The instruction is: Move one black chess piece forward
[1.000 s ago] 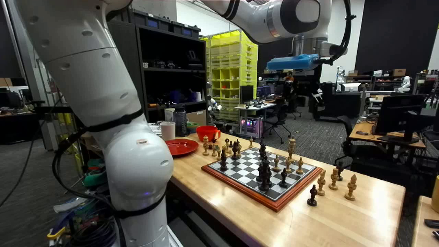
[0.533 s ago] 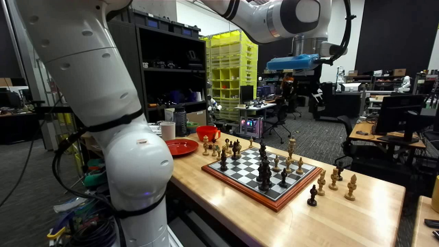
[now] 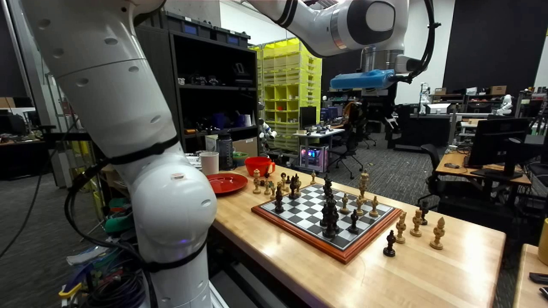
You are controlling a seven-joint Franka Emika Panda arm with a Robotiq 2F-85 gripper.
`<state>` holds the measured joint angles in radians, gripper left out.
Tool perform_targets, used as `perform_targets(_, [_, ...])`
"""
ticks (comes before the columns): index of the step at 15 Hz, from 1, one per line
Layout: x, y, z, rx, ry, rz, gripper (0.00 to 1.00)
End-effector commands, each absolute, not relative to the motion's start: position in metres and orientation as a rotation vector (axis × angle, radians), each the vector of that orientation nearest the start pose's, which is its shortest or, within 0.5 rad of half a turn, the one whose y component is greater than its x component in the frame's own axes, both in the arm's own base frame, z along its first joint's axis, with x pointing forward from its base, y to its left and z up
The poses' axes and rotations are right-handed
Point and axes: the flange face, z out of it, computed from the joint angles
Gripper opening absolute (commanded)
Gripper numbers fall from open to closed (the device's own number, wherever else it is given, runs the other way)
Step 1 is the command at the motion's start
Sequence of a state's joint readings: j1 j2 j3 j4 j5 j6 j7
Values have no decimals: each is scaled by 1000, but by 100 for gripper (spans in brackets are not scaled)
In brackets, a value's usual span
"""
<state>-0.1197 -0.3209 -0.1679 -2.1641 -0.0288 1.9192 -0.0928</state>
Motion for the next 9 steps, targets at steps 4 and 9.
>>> perform_targets(4, [426, -68, 525, -3105, -143, -141, 100])
perform_targets(9, [403, -22, 496, -3090, -268, -177, 100])
